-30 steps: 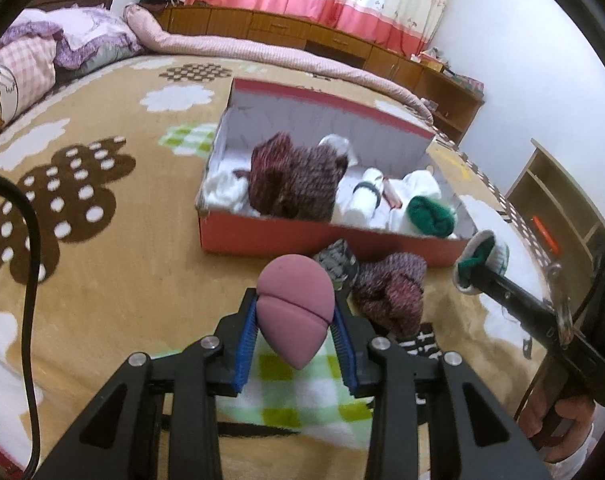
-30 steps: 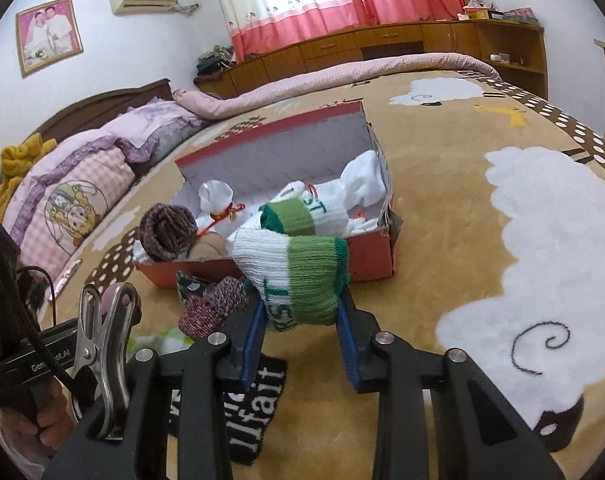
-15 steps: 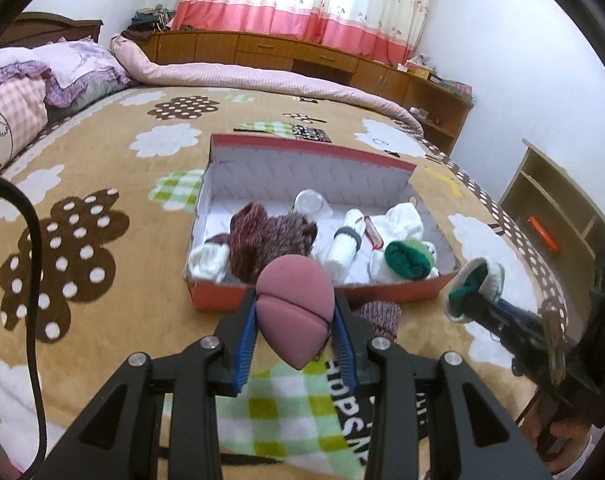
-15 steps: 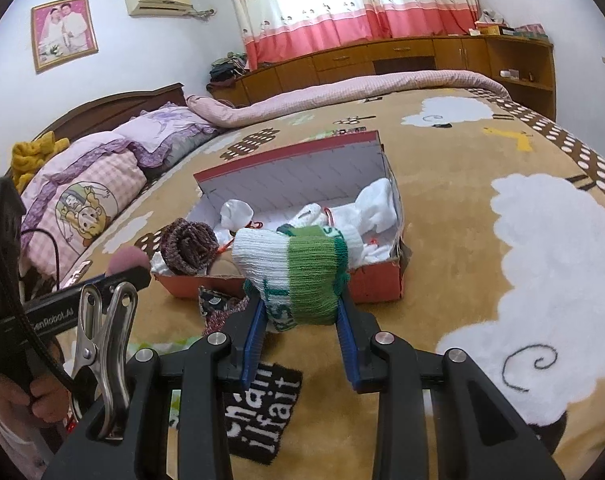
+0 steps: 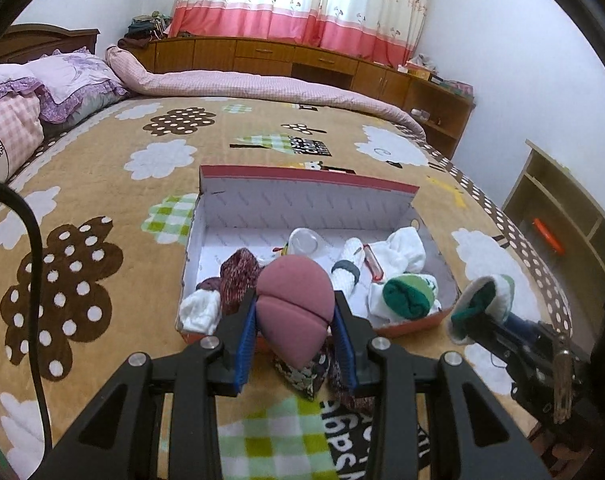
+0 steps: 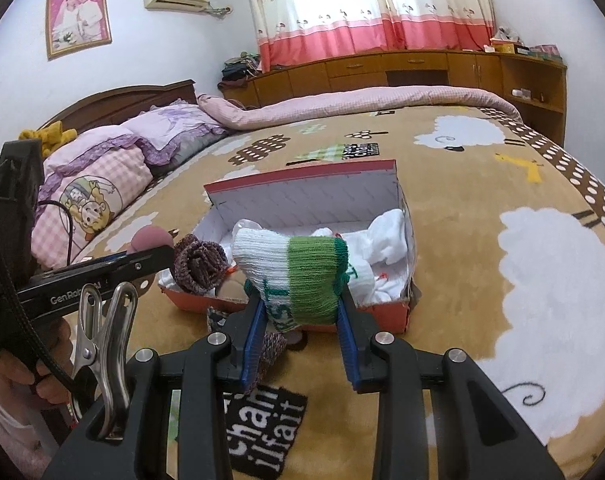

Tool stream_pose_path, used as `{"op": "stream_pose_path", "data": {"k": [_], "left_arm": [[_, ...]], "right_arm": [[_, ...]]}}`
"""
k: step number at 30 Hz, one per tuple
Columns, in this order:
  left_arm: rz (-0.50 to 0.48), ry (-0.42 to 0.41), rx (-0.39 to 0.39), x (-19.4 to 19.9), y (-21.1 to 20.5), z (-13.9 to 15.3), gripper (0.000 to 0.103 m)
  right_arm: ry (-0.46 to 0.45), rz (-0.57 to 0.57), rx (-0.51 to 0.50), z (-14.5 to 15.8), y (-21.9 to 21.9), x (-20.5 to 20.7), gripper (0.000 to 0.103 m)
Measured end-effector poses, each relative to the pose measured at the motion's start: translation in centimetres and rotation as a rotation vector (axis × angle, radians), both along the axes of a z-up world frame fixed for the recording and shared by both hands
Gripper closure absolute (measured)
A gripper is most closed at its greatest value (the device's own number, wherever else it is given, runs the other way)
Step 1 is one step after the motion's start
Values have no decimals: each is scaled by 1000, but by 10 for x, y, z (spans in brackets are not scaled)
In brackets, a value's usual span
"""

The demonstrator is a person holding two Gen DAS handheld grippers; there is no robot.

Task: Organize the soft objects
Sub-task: 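Carry pink pad into shoebox with left tool while right tool lowers sock inside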

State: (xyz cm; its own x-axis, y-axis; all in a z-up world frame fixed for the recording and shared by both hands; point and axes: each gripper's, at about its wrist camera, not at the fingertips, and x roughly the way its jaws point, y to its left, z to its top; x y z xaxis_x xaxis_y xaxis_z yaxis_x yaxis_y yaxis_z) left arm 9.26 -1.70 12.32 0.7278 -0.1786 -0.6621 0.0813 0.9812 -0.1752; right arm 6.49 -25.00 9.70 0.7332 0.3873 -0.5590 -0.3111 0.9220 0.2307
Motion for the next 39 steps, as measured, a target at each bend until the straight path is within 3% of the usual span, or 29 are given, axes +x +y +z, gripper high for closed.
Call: {"op": "stream_pose_path", "data": {"k": [24, 39], "left_arm": [[11, 23, 43, 52, -11, -16, 66], [19, 51, 58, 82, -21, -39, 66]], "right_arm": [[56, -17, -76, -8, 9, 60, 69], [68, -30, -62, -17, 9, 84, 69]]}}
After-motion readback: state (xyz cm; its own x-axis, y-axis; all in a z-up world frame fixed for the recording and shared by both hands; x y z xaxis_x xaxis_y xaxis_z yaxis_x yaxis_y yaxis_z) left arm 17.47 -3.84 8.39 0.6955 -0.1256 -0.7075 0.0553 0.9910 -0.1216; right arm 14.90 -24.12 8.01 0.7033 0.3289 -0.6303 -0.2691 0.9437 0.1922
